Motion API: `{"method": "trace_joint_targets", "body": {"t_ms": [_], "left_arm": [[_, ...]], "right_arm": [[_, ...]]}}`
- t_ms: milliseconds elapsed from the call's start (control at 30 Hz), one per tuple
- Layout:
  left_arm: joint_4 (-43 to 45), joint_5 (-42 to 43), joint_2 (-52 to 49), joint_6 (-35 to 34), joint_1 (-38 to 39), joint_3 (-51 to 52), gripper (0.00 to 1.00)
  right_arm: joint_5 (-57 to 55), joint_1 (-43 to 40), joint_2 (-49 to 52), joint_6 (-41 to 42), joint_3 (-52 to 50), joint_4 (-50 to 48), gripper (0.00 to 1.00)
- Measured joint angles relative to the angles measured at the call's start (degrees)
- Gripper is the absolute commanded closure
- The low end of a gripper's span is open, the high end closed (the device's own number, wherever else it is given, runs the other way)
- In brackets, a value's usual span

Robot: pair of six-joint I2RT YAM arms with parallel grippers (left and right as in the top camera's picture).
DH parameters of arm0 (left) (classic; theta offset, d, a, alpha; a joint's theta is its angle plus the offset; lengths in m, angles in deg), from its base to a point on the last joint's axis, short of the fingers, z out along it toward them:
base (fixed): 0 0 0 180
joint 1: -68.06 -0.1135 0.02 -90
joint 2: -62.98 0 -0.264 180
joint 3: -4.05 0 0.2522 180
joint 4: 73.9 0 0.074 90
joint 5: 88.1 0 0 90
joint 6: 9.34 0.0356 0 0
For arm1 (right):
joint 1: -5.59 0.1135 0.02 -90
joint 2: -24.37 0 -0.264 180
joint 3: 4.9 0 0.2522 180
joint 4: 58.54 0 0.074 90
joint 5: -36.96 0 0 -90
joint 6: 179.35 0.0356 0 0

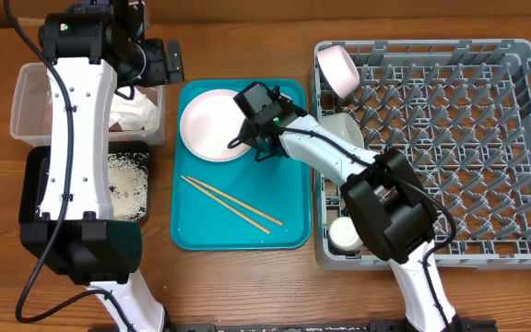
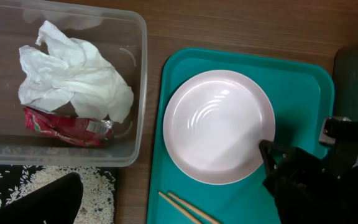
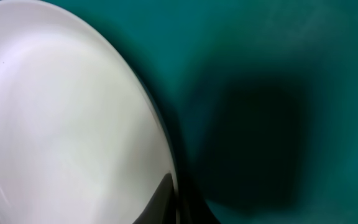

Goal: Sort waste into correct bins and load items into the dishwasher
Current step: 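Lift the pink plate off the teal tray with the right gripper, then stand the pink plate upright in the rack and open the gripper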

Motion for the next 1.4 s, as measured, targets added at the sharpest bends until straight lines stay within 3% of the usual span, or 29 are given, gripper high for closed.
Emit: {"method": "trace_joint_targets", "body": {"t_ms": [267, 433, 667, 867, 1067, 1200, 1400], "left_arm": [[0.00, 0.00, 0.00, 0.00, 0.00, 0.00, 0.00], [0.00, 0.00, 0.00, 0.00, 0.00, 0.00, 0.00], [0.00, 0.00, 0.00, 0.00, 0.00, 0.00, 0.00], [0.02, 0.00, 0.00, 0.00, 0.00, 0.00, 0.00], [0.02, 0.00, 0.00, 0.00, 0.00, 0.00, 0.00], [0.02, 0.00, 0.00, 0.00, 0.00, 0.00, 0.00], [0.00, 0.00, 0.00, 0.00, 0.00, 0.00, 0.00]], "right_arm": [[-0.31, -2.97, -1.68, -10.54, 3.54, 4.85, 0.96], [-3.85, -3.80, -11.58, -20.17, 9.09, 12.52, 0.96], [-20.96, -7.30, -31.19, -26.34, 13.53, 24.24, 0.96], [-41.70, -14.38, -33.46, -29.90, 13.11, 34.53, 0.96], [-56.22, -15.06, -31.08, -31.15, 5.14, 33.40, 0.96], [-63.63, -15.06, -31.04, -31.43, -2.01, 27.36, 0.96], [-66.36, -15.06, -31.04, -31.67, -10.82, 19.39, 0.96]]}}
